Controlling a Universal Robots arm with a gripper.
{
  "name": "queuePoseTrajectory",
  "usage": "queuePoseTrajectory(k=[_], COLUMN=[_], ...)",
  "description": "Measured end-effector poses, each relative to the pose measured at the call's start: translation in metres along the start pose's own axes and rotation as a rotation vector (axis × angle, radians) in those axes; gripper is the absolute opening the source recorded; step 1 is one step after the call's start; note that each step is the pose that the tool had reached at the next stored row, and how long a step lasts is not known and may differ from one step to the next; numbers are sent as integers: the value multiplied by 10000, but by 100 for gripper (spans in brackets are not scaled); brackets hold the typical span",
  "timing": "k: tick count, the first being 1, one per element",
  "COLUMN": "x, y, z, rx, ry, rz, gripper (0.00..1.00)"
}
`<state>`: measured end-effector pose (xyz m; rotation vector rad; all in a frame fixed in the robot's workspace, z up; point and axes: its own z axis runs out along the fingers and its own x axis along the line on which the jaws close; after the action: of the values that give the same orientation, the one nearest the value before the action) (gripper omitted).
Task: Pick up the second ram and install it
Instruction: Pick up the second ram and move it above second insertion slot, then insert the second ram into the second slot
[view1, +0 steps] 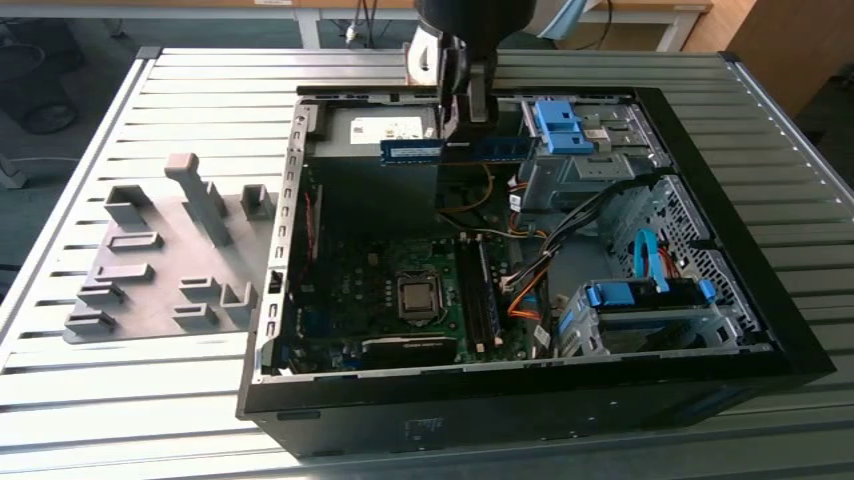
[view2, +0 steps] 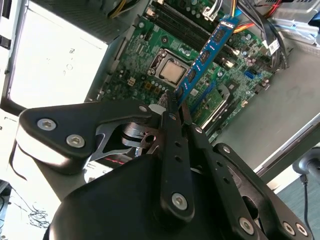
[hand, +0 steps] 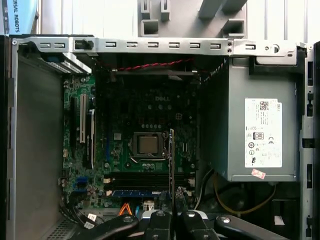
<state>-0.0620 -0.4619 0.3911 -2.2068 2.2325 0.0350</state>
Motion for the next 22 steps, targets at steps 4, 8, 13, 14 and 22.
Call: queuePoseTrajectory(k=[4, 8, 13, 14, 22], x=[-1, -1, -1, -1, -1], y=[-25, -28, -32, -32, -32], z=[0, 1, 1, 1, 3], rx=[-1, -1, -1, 0, 12], ry=[1, 0, 0, 0, -9], rz=[1, 1, 1, 2, 719], gripper=[14, 14, 14, 14, 14])
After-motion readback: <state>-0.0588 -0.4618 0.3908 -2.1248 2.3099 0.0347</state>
